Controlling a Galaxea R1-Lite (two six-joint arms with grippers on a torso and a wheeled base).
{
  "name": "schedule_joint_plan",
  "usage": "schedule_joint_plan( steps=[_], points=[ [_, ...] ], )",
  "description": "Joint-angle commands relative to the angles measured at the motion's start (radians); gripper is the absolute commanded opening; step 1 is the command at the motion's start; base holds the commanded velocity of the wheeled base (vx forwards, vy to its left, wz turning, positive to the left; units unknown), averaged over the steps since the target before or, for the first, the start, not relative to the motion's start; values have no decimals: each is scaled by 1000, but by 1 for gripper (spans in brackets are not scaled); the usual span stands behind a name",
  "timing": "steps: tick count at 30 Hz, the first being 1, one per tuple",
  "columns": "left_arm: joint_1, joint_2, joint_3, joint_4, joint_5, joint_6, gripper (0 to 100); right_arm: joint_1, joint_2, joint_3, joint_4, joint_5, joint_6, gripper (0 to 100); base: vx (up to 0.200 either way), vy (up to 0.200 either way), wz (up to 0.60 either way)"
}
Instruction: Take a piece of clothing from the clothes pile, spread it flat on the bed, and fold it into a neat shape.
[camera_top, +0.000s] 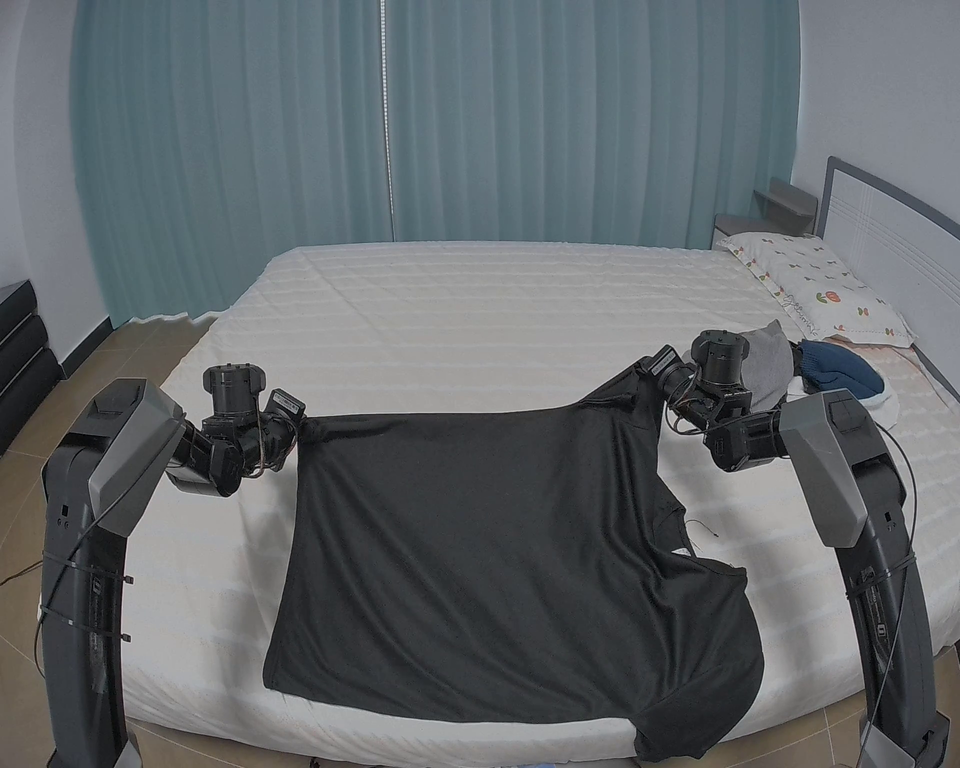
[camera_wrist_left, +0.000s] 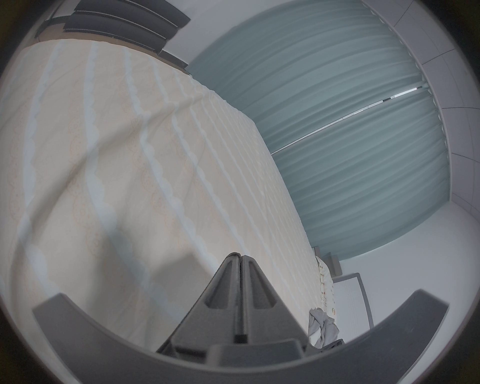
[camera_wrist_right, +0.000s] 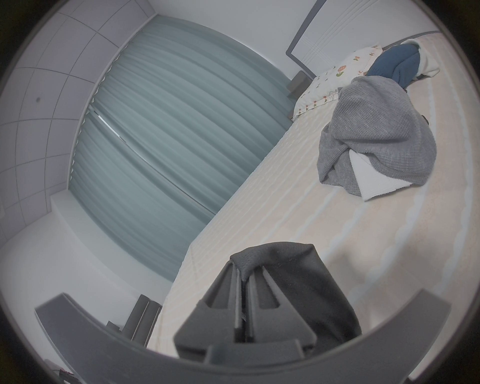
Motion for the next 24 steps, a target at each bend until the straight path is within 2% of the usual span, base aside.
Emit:
schedule_joint_plan(
  steps=[1,6,13,17,21,24],
  points=[
    [2,73,-94,44,56,2,0,-1,45,-3,-36,19,-34,100,0,0,0],
    [0,81,-139,139,70,5,0,1,115,-3,-27,10,-91,100,0,0,0],
    [0,85,-142,146,70,5,0,-36,97,-3,38,-15,-97,100,0,0,0],
    [0,85,-142,146,70,5,0,-54,59,11,97,-1,-100,100,0,0,0],
    [0,85,-137,146,70,6,0,-64,-24,99,237,41,-103,100,0,0,0],
    [0,85,-137,148,70,6,0,-81,-104,208,281,165,-103,100,0,0,0]
  ],
)
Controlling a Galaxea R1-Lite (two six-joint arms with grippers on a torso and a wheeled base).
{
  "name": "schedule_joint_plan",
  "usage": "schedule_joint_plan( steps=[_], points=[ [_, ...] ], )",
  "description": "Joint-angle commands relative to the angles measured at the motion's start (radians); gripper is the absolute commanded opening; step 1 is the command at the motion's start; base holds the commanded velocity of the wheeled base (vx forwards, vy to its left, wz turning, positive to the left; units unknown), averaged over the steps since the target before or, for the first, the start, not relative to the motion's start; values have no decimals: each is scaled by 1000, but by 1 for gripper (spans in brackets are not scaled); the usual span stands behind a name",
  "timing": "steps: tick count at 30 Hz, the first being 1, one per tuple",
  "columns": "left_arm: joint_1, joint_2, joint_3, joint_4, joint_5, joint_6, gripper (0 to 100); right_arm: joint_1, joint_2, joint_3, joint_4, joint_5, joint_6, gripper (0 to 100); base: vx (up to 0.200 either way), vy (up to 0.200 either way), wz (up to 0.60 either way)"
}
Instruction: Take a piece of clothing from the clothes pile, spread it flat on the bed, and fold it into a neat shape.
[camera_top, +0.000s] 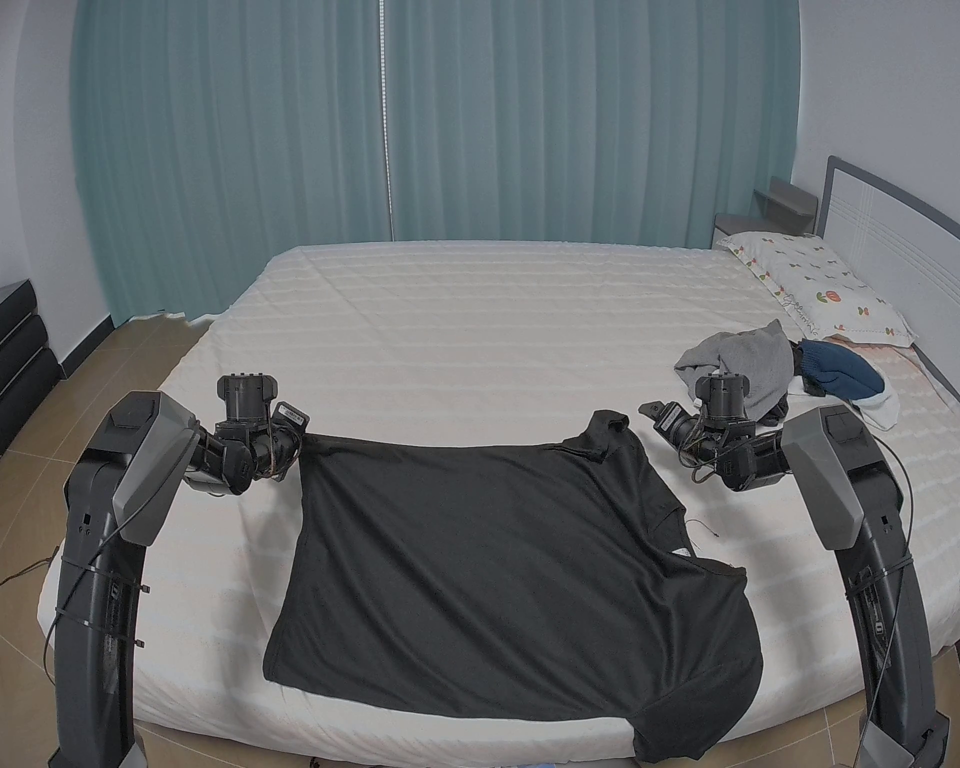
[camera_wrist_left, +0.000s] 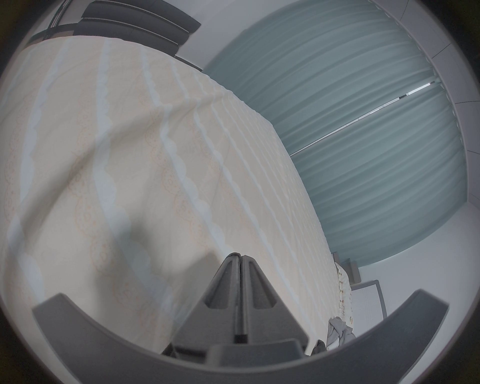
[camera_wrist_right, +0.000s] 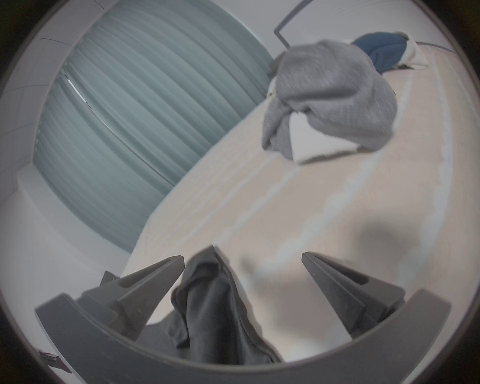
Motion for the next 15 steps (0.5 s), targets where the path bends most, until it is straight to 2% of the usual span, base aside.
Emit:
schedule_joint_plan(
  steps=[1,3,15],
  points=[
    [0,0,2,4,0,1,0,-23,-142,152,52,142,-3,100,0,0,0],
    [0,0,1,10,0,1,0,-23,-140,166,40,163,-6,100,0,0,0],
    [0,-1,4,13,0,13,0,-11,-93,175,35,174,-18,100,0,0,0]
  ],
)
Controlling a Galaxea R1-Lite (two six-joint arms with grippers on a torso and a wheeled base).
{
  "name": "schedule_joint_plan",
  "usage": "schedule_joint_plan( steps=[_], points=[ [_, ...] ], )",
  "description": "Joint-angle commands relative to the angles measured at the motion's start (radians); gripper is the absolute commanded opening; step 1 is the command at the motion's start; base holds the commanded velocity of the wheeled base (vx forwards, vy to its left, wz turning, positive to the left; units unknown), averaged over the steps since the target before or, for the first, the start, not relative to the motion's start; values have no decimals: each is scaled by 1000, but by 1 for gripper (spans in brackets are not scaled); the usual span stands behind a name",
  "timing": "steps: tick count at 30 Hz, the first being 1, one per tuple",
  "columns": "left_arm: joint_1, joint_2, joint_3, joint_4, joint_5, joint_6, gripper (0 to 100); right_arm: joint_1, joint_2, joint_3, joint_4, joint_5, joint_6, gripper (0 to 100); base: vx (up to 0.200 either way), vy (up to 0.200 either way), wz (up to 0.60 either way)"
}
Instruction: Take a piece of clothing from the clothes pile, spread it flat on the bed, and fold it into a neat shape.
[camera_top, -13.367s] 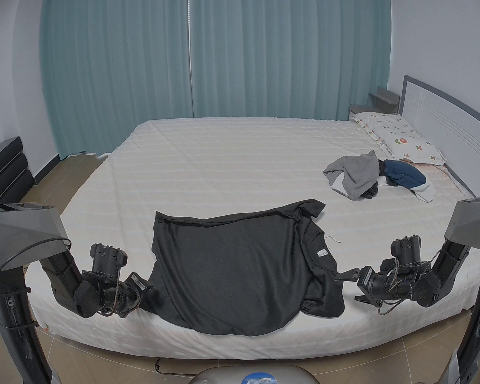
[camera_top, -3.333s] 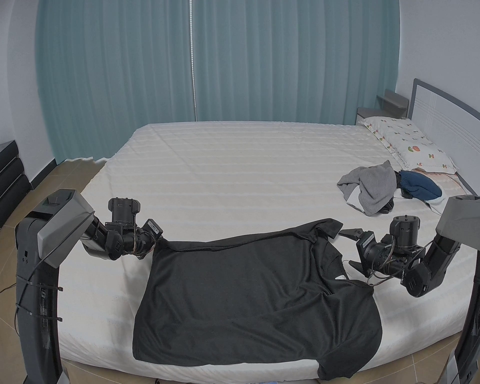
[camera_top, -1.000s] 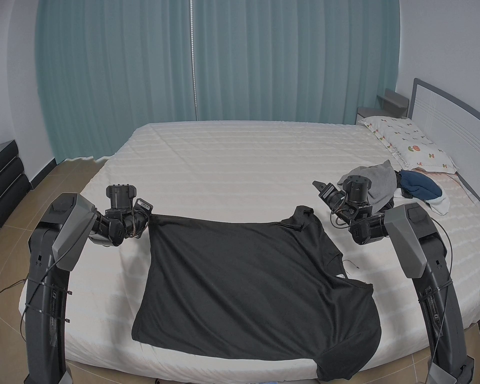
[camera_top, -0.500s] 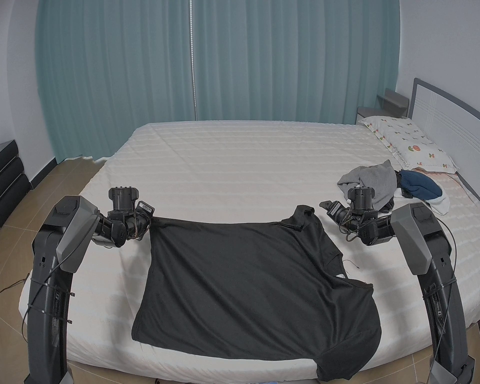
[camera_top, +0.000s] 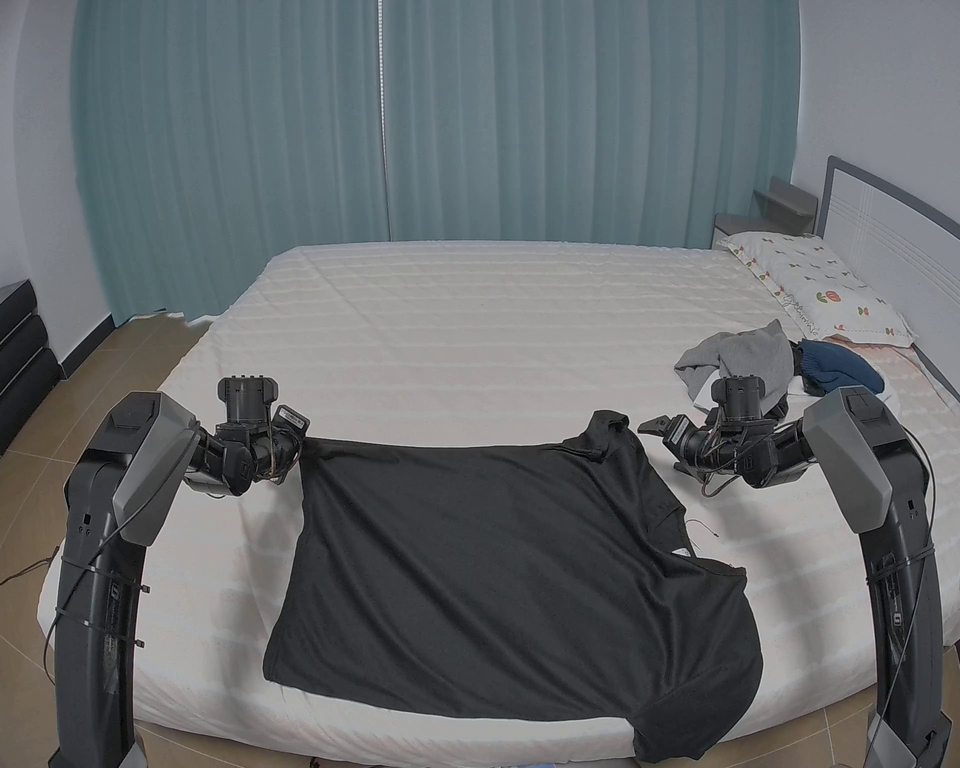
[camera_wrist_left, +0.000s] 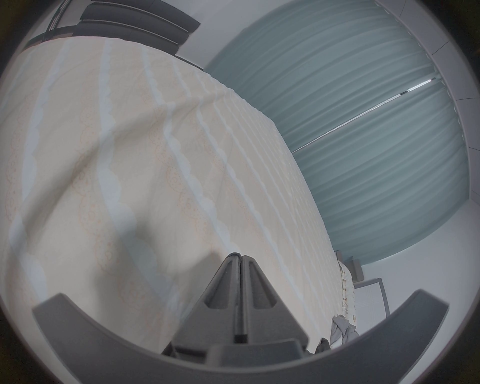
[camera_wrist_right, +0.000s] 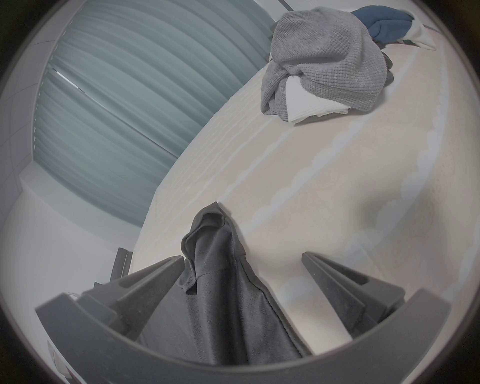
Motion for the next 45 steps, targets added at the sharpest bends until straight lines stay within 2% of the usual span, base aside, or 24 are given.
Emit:
schedule_joint_plan(
  steps=[1,10,11,27,30,37,43,45],
  points=[
    [0,-1,1,-1,0,0,0,11,1,9,-1,1,2,100,0,0,0],
    [0,-1,1,-1,0,-1,0,30,8,36,-5,1,-2,100,0,0,0],
    [0,-1,1,-1,0,0,0,30,9,43,-5,1,-3,0,0,0,0],
    [2,3,-4,-3,0,2,0,17,6,46,-11,-5,-12,0,0,0,0],
    [2,5,-4,-10,4,19,0,14,6,24,-65,-11,-11,0,0,0,0],
    [3,5,-4,-49,41,23,0,3,11,-14,-149,-51,-29,0,0,0,0],
    [9,11,7,-139,46,23,0,-9,57,-119,-169,-108,-29,0,0,0,0],
    [11,22,-1,-174,72,23,0,-13,86,-185,-168,-136,-29,0,0,0,0]
  ],
)
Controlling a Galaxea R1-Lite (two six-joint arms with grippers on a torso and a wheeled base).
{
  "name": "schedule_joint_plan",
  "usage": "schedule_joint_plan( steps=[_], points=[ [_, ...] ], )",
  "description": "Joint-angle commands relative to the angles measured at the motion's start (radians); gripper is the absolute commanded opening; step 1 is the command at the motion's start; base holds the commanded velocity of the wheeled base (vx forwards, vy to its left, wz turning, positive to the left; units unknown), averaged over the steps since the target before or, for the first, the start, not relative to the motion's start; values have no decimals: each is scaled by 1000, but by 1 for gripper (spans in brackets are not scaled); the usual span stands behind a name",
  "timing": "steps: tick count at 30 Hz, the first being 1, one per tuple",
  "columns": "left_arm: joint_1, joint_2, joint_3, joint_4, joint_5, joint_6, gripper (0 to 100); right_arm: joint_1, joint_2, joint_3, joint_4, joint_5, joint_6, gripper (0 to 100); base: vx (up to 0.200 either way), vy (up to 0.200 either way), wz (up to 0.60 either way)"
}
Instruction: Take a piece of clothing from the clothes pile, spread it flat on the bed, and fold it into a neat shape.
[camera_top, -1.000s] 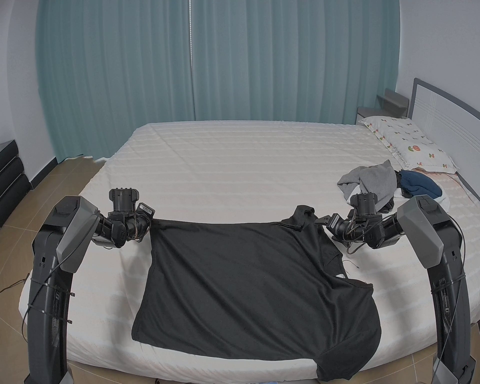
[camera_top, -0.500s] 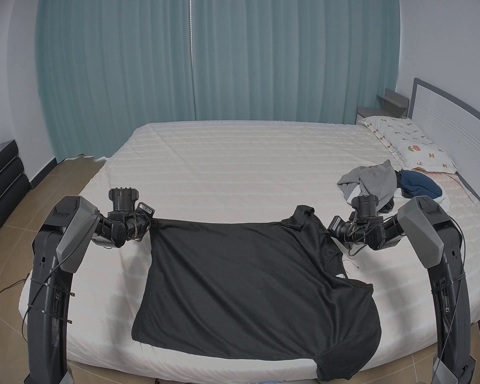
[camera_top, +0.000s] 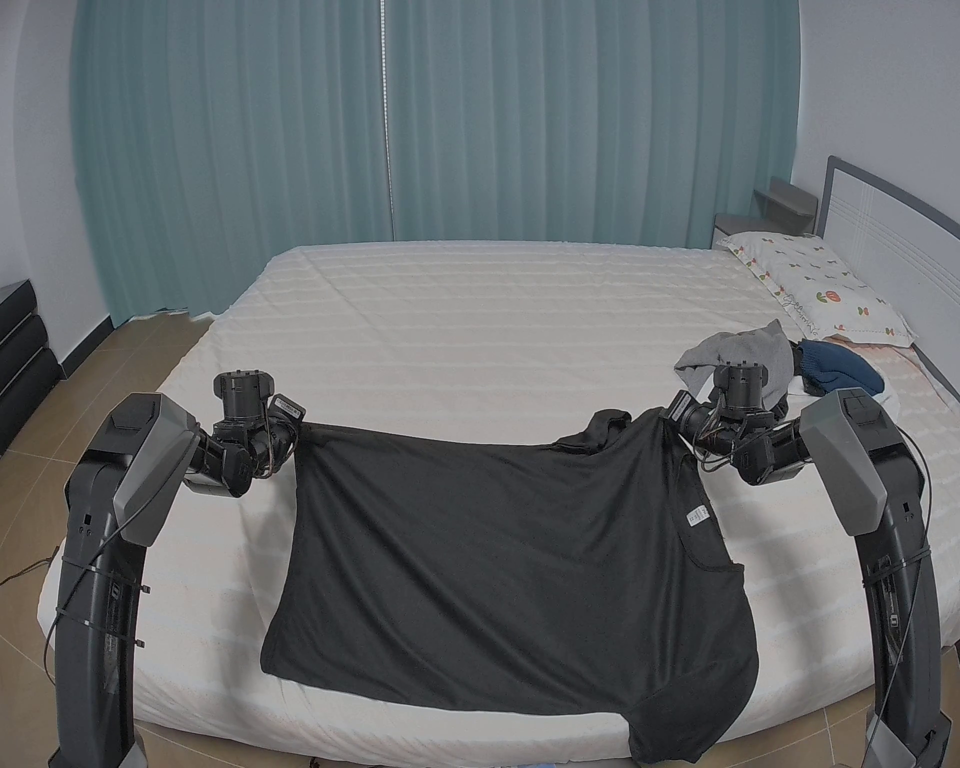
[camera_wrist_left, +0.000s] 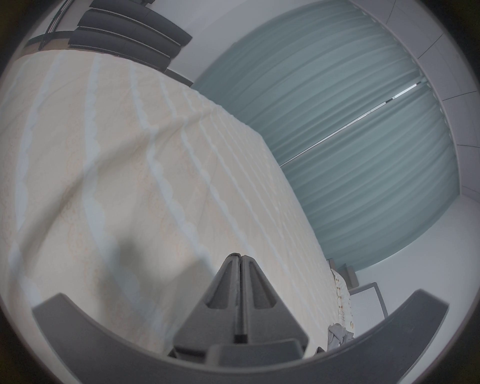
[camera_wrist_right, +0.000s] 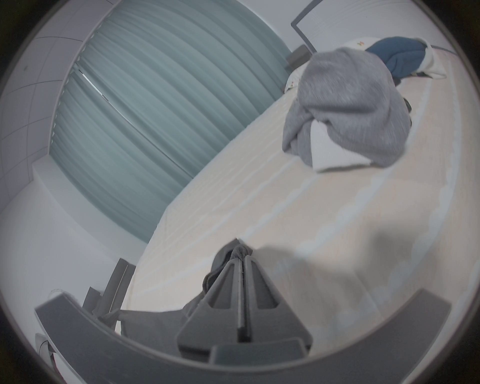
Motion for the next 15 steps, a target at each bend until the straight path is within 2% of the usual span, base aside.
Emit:
schedule_joint_plan(
  steps=[1,7,15],
  points=[
    [5,15,-3,-42,23,0,0,-11,56,-93,-2,-33,-1,0,0,0,0],
    [4,28,-9,-67,37,1,0,-18,83,-133,-4,-55,-2,0,0,0,0],
    [-3,50,-7,-61,37,59,0,-12,131,-160,-2,-70,-4,0,0,0,0]
  ],
)
